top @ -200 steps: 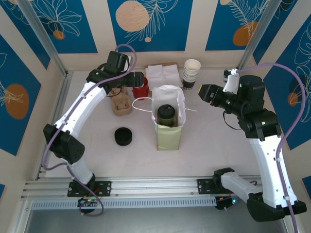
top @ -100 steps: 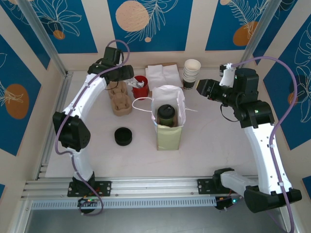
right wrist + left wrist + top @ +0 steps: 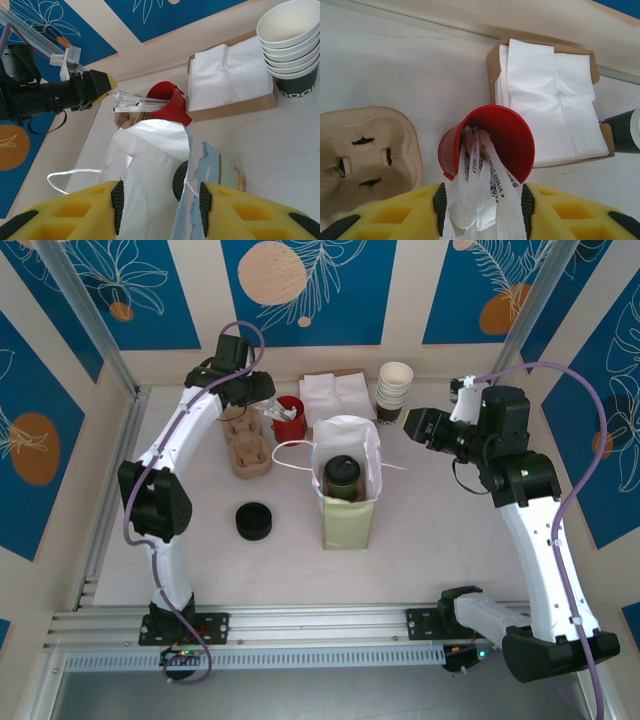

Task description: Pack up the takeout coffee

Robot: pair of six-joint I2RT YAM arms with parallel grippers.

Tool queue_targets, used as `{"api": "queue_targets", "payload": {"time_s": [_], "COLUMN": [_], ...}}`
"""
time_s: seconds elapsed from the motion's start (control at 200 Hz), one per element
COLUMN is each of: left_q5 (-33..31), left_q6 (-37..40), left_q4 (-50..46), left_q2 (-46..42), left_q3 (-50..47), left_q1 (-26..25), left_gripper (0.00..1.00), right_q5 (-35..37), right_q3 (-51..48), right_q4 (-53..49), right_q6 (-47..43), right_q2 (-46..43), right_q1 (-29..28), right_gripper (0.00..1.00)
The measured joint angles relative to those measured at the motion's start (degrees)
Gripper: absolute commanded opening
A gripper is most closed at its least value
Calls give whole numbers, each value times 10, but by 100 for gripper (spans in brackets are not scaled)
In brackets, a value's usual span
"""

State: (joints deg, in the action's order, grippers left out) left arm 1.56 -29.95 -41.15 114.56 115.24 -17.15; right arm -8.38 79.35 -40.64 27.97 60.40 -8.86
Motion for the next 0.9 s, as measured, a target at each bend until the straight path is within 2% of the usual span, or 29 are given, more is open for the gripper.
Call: {"api": "queue_targets", "payload": {"time_s": [0.16,0.25,0.42,0.71,0.9], "left_q5": [4,3,-1,-3,7], "left_q6": [2,14,64,162,190], "left_q4": [-2,-11,-39,-106,-123], "left_q2": [-2,-8,-31,-26,-8], "left_q3": [0,0,13,135,140], "left_q1": [0,-2,-15,-49,-61], "left_gripper": [53,53,50,46,42], "right_q5": [0,-1,-3,-7,-7], "right_q3": [-12,-13,-15,-15,-15], "right_q4": [5,7,14,26,28], "right_q6": [0,0,0,0,0], "right_q2": [-9,-10,-10,1,10], "right_q1": [0,0,1,1,1], "right_gripper": [46,46,46,45,45]}}
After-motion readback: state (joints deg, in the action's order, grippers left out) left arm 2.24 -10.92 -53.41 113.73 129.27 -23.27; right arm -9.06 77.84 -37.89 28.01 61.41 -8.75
